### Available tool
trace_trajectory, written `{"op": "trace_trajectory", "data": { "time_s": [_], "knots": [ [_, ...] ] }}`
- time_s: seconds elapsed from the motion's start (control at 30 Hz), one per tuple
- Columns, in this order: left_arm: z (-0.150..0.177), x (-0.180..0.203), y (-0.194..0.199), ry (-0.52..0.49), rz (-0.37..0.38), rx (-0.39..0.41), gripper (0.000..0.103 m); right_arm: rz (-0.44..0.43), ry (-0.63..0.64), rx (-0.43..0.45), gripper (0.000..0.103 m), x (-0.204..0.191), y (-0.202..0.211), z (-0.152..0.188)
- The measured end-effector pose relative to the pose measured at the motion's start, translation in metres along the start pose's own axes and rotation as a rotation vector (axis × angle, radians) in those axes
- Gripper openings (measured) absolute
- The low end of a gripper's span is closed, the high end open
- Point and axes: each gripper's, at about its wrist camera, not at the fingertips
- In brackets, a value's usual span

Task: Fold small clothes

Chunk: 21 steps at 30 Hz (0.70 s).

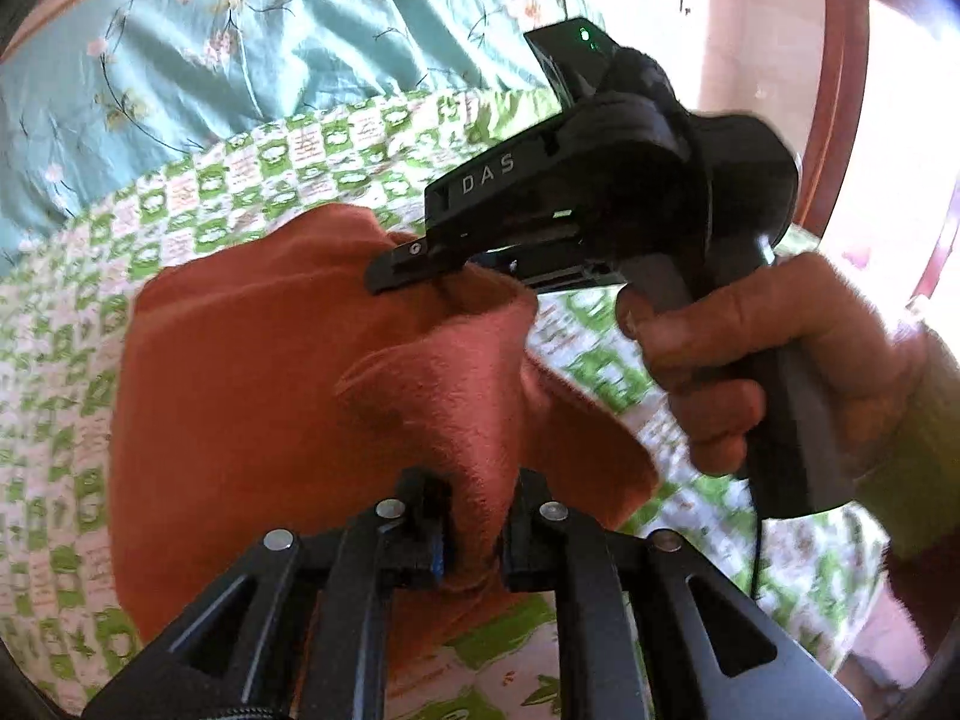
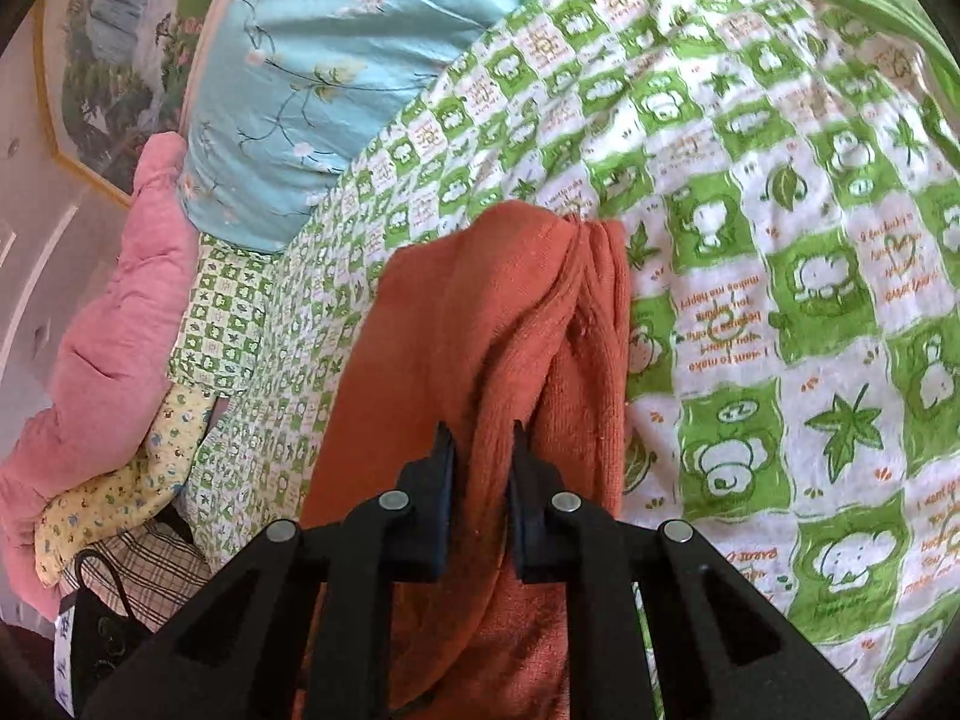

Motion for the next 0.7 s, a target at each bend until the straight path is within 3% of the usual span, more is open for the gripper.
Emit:
{"op": "trace_trajectory", "data": {
  "time_s": [0.13,0.23,0.3,0.43,0.57,0.7],
  "knots": [
    [0.002,-0.005,-0.006,0.015,0.04,-0.024,0.016,0.007,-0.02,0.014,0.017,0.008,0.001,0.002],
    [0.006,0.0,0.004,0.017,0.089,-0.026,0.032,0.025,-0.031,0.028,0.021,0.007,0.008,0.008],
    [0.009,-0.001,0.012,0.021,0.102,-0.024,0.04,0.063,-0.027,0.06,0.034,0.002,0.02,0.013],
    [0.013,-0.003,0.03,0.023,0.122,-0.023,0.054,0.087,-0.049,0.106,0.047,-0.003,0.038,0.022],
    [0.019,-0.021,0.048,0.069,0.143,-0.03,0.063,0.082,-0.049,0.108,0.075,-0.01,0.046,0.032],
    [0.025,-0.054,0.065,0.147,0.105,-0.022,0.071,0.08,-0.04,0.089,0.076,-0.014,0.045,0.037]
  ]
}}
Point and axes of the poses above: each gripper's, at about its wrist camera, not at the fingertips, and y roughly against the way its jaws point, x to its right, z to its underside, and after that the axes turned 5 degrees about -z, right-handed
